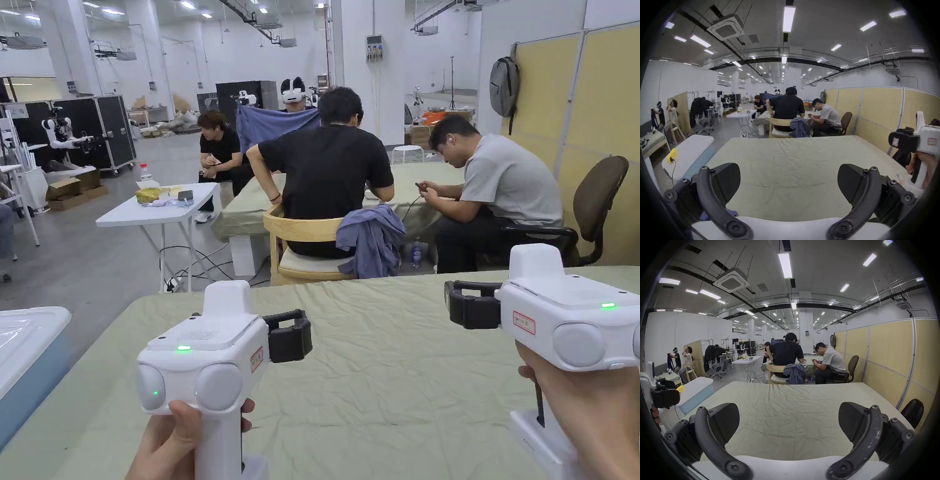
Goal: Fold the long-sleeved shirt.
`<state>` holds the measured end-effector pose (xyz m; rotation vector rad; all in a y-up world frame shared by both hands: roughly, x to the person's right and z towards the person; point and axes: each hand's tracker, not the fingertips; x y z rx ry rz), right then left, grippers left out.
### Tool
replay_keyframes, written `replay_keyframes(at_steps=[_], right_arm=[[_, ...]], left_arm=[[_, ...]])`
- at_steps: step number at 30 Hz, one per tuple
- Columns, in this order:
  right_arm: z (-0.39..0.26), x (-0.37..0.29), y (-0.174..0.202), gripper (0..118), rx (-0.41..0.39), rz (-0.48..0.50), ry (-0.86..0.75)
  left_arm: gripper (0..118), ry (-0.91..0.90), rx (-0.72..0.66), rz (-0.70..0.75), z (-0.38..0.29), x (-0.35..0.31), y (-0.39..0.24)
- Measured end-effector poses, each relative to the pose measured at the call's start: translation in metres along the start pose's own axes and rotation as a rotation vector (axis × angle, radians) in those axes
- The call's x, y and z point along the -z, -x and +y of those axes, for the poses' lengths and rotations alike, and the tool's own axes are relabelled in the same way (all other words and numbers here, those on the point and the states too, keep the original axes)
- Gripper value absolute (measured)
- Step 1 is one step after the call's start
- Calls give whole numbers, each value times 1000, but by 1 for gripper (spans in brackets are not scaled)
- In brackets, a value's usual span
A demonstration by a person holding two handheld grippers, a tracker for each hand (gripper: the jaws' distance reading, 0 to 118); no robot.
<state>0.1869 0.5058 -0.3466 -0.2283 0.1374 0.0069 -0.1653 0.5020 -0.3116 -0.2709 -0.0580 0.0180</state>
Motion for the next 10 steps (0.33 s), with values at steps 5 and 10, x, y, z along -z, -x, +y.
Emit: replay_keyframes(at_steps=[5,10], right_arm=[[1,-1,-3,118,20,1,-4],[0,-2,-4,118,14,-5,2]], left_arm=[[117,-21,14,19,-1,1,-1],[117,-26,-7,37,0,2,2]])
